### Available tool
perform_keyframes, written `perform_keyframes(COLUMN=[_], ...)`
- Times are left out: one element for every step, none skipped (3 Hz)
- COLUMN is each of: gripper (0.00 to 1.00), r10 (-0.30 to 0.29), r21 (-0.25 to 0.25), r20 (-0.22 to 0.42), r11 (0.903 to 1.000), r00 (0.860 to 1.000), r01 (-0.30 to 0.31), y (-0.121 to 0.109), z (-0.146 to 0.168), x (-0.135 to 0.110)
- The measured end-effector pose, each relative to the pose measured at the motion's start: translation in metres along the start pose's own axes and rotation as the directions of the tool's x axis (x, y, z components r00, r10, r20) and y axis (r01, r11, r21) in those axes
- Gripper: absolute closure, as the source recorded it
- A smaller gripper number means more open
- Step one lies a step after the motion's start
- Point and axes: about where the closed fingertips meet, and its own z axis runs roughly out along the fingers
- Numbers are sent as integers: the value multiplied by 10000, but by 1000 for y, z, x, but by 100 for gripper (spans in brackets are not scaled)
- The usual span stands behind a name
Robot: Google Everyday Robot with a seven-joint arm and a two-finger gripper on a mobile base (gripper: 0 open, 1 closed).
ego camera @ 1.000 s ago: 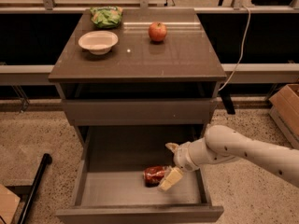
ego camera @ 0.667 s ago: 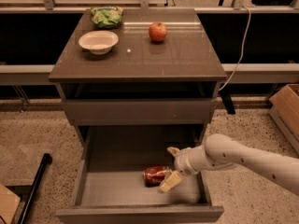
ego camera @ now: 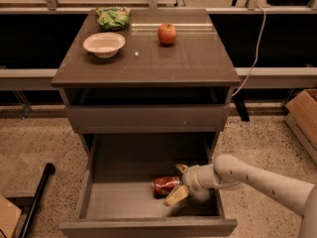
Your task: Pick coke can from middle drawer and place on counter
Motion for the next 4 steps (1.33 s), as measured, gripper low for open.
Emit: perform_keyframes(gripper=[0, 18, 40, 72], r10=[363, 570, 799, 928], r21=[-345, -553, -653, -483], r20=[178, 266, 339, 447], r11=[9988, 9969, 9948, 9947], r00=[9992, 9980, 9962, 9947], r01=[-357, -555, -775, -906], y=[0, 4, 10, 21], z=[22, 34, 38, 27], x=[11, 13, 16, 12])
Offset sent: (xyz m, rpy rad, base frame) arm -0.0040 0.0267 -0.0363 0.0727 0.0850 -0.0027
